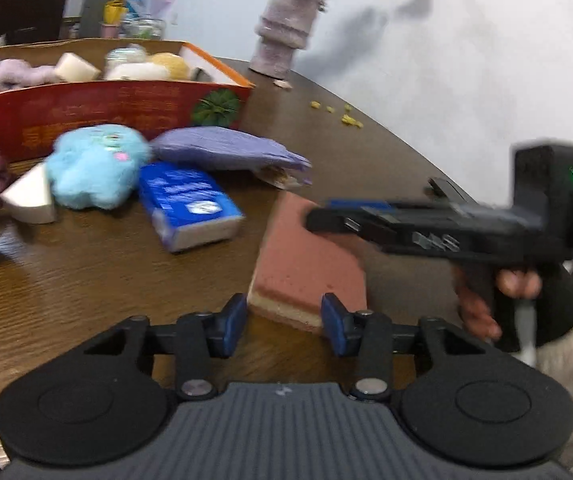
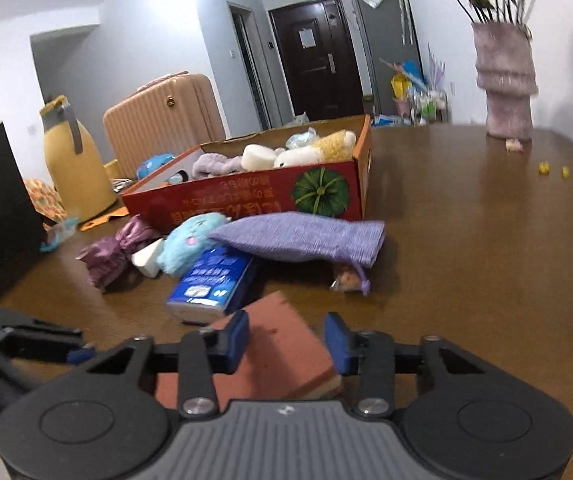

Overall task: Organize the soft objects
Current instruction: 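Close the left tool on the red sponge block while the right tool grips it too, then carry the red sponge block into the box and open both tools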

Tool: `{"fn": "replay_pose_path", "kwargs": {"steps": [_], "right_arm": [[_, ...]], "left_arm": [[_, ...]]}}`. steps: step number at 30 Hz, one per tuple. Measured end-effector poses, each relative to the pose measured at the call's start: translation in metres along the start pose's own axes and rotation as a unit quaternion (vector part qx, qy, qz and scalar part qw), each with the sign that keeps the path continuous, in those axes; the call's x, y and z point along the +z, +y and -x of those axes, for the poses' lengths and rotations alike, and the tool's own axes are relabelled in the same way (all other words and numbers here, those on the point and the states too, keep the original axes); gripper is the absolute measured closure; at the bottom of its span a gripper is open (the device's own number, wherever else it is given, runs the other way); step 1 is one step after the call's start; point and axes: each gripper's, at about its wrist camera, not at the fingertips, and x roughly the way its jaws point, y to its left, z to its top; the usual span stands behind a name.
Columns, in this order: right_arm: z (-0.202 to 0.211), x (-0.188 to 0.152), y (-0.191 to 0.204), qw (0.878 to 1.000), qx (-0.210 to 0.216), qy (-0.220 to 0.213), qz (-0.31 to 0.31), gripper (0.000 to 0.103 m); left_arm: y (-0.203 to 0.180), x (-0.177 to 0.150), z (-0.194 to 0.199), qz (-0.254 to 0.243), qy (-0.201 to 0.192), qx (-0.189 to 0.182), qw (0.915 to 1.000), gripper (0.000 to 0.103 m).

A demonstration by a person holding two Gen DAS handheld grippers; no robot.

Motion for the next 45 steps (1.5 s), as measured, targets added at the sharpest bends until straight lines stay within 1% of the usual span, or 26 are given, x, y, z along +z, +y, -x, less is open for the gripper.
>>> {"fn": "replay_pose_path", "kwargs": {"steps": [4, 6, 7, 8, 10, 12, 13, 15, 16, 18, 20, 22, 27, 30, 34, 37, 39, 42, 45], "right_arm": [[0.013, -0.009, 0.014, 0.999, 0.027, 0.017, 0.002, 0.062], [0.019, -0.010, 0.019, 0.999, 0.038, 0.011, 0.000, 0.063], [0.021, -0.009, 0.020, 0.999, 0.039, 0.005, -0.003, 0.062], [0.022, -0.009, 0.020, 0.999, 0.039, 0.001, -0.007, 0.062], [0.017, -0.007, 0.016, 0.999, 0.033, 0.003, -0.024, 0.062], [0.007, -0.009, 0.013, 0.999, 0.022, 0.014, -0.038, 0.062], [0.004, -0.010, 0.012, 0.999, 0.023, 0.013, -0.045, 0.062], [0.001, -0.012, 0.012, 0.998, 0.037, 0.012, -0.058, 0.062], [0.000, -0.014, 0.014, 0.997, 0.040, 0.011, -0.059, 0.062], [-0.001, -0.016, 0.016, 0.997, 0.038, 0.008, -0.062, 0.064], [0.000, -0.017, 0.015, 0.997, 0.040, 0.006, -0.068, 0.065], [0.000, -0.019, 0.015, 0.996, 0.041, 0.005, -0.073, 0.066], [0.001, -0.018, 0.021, 0.997, 0.038, 0.006, -0.069, 0.067], [0.006, -0.016, 0.025, 0.997, 0.038, 0.001, -0.064, 0.067], [0.029, -0.005, 0.035, 0.998, 0.040, -0.026, -0.050, 0.067], [0.048, 0.013, 0.042, 0.997, 0.044, -0.056, -0.033, 0.067], [0.058, 0.032, 0.046, 0.996, 0.046, -0.077, -0.021, 0.067], [0.065, 0.068, 0.050, 0.993, 0.045, -0.105, 0.001, 0.067], [0.069, 0.108, 0.057, 0.990, 0.044, -0.133, 0.024, 0.067]], "left_arm": [[0.027, 0.004, 0.016, 0.050, -0.018, 0.041, 0.9977, 0.062], [0.039, 0.006, 0.024, 0.081, -0.026, 0.035, 0.9958, 0.062], [0.042, 0.008, 0.026, 0.093, -0.030, 0.023, 0.9950, 0.059], [0.044, 0.008, 0.027, 0.104, -0.032, 0.005, 0.9940, 0.052], [0.044, 0.010, 0.023, 0.115, -0.030, -0.011, 0.9928, 0.047], [0.042, 0.011, 0.013, 0.121, -0.018, -0.014, 0.9925, 0.047], [0.040, 0.010, 0.009, 0.123, -0.015, -0.013, 0.9922, 0.048], [0.039, 0.008, 0.005, 0.132, -0.009, -0.019, 0.9910, 0.057], [0.039, 0.007, 0.003, 0.137, -0.006, -0.026, 0.9902, 0.059], [0.041, 0.005, 0.003, 0.142, -0.012, -0.024, 0.9895, 0.061], [0.045, 0.003, 0.004, 0.154, -0.011, -0.030, 0.9876, 0.064], [0.048, 0.002, 0.003, 0.162, -0.011, -0.035, 0.9861, 0.065], [0.045, 0.002, 0.008, 0.158, -0.013, -0.028, 0.9870, 0.065], [0.043, 0.003, 0.015, 0.155, -0.019, -0.031, 0.9872, 0.066], [0.031, 0.012, 0.037, 0.133, -0.045, -0.041, 0.9892, 0.066], [0.023, 0.032, 0.058, 0.110, -0.073, -0.052, 0.9899, 0.066], [0.019, 0.052, 0.069, 0.094, -0.090, -0.055, 0.9899, 0.066], [0.013, 0.088, 0.083, 0.071, -0.117, -0.051, 0.9893, 0.068], [0.011, 0.125, 0.097, 0.053, -0.149, -0.051, 0.9861, 0.068]]}}
